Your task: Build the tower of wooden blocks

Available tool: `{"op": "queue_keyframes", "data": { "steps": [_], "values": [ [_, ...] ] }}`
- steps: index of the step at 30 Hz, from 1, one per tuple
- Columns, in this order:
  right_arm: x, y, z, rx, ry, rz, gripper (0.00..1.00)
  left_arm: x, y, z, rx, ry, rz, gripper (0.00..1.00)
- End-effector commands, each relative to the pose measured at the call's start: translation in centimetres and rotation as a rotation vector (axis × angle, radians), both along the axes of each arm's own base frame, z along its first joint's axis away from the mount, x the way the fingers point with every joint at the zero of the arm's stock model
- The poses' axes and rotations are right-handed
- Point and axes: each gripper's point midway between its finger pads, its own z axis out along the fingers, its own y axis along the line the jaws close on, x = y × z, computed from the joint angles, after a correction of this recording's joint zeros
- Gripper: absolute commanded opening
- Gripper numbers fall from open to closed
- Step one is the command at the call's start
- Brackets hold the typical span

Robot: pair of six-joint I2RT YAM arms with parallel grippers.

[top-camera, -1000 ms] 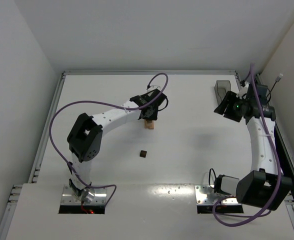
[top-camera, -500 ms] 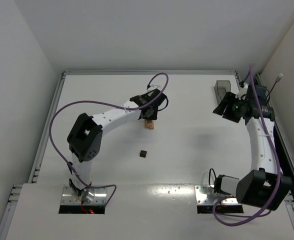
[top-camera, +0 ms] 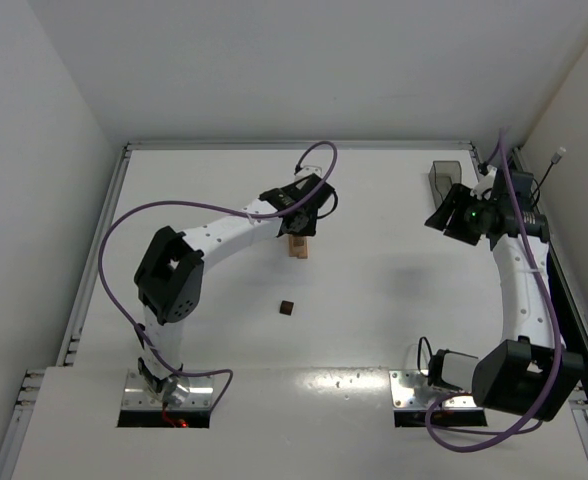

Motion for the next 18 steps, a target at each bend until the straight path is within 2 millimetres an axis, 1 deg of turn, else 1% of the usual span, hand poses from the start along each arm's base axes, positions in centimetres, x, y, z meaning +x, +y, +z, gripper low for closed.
{"op": "queue_keyframes", "data": {
  "steps": [1,10,11,14,15,17,18],
  "values": [
    [0.7,0.0,0.6,0.009,-0.037,-0.003,0.50,0.8,-1.2,1.4,-0.022,-0.052,-0.006,0.00],
    [0.9,0.1,0.5,0.016,-0.039,0.004,0.50,0.8,-1.2,1.4,-0.022,-0.052,-0.006,0.00],
    [0.9,0.1,0.5,0.016,-0.039,0.004,0.50,0.7,-1.0,0.6,-0.008,-0.038,-0.006,0.00],
    [1.0,0.1,0.2,0.018,-0.030,0.003,0.50,0.4,-1.0,0.1,-0.005,-0.025,-0.011,0.00],
    [1.2,0.0,0.6,0.016,-0.038,0.004,0.50,0.4,-1.0,0.1,-0.005,-0.025,-0.011,0.00],
    [1.2,0.0,0.6,0.016,-0.039,0.004,0.50,0.3,-0.8,-0.2,0.001,-0.019,-0.011,0.00],
    [1.2,0.0,0.6,0.016,-0.039,0.004,0.50,0.2,-1.0,-0.7,0.002,-0.007,-0.017,0.00]
  ]
}}
